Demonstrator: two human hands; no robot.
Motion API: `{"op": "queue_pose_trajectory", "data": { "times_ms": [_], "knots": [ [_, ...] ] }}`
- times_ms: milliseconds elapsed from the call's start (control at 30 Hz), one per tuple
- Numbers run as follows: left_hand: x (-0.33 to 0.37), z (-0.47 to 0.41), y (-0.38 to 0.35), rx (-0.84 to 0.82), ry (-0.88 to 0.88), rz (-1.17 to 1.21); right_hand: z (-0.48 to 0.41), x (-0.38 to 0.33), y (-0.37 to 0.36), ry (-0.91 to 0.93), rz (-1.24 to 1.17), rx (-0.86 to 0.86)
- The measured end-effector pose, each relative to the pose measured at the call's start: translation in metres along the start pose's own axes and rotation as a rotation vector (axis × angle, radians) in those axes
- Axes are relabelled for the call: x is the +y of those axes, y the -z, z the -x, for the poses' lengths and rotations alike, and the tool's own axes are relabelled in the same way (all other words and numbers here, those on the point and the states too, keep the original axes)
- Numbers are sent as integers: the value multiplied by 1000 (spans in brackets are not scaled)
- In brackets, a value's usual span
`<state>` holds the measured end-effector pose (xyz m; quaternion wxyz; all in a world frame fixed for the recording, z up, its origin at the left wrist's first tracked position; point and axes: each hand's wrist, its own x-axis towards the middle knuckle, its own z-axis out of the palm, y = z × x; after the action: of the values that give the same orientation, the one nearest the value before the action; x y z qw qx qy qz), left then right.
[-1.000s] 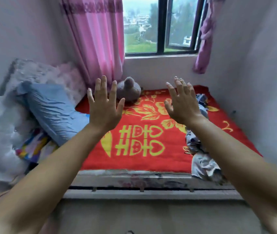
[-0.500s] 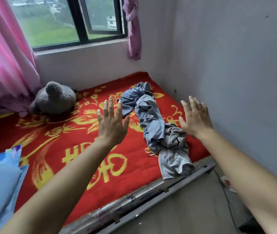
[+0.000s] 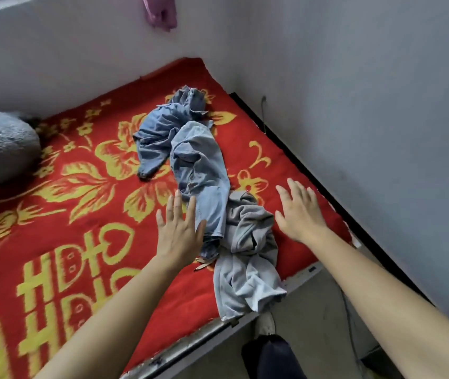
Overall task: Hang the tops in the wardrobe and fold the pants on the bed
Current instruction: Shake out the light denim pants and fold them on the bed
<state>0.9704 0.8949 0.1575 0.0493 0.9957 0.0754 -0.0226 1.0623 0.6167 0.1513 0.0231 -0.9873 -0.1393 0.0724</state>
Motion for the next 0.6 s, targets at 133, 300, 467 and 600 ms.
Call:
{"op": "queue_pose_trajectory", "data": {
  "times_ms": [133,300,467,600],
  "knots": [
    [17,-36,-40,-83,69,20,-68,15,-35,39,-21,-100],
    [20,-57,-105,-230,115,23,-114,2,-96,37,-149,-209],
    [10,-89,-172,-341,115,72,-131,-18,-166,21,-345,-310],
    [0,-133,-223,-329,435,347,-138,-34,-219,55,-365,-299]
  ]
}}
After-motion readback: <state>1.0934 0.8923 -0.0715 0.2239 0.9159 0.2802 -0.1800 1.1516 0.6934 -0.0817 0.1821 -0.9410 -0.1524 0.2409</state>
